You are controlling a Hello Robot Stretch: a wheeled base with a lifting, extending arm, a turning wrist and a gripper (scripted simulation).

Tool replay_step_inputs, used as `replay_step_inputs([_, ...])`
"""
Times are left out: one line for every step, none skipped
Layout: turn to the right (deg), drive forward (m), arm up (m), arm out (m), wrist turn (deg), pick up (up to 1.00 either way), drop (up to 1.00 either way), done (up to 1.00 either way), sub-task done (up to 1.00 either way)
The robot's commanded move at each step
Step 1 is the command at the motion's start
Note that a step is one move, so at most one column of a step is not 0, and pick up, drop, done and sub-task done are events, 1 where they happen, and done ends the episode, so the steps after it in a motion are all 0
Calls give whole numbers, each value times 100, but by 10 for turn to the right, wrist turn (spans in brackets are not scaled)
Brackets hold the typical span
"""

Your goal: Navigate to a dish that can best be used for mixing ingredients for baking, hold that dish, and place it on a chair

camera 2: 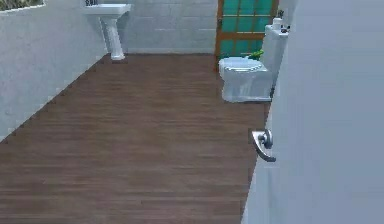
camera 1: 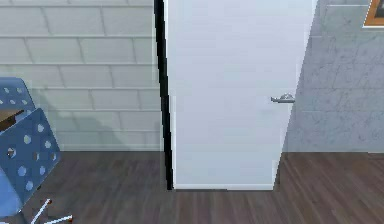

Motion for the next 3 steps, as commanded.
replay_step_inputs([0, 20, 0, 0, 0, 0, 0, 0, 0])
replay_step_inputs([-450, 0, 0, 0, 0, 0, 0, 0, 0])
replay_step_inputs([-450, 0, 0, 0, 0, 0, 0, 0, 0])
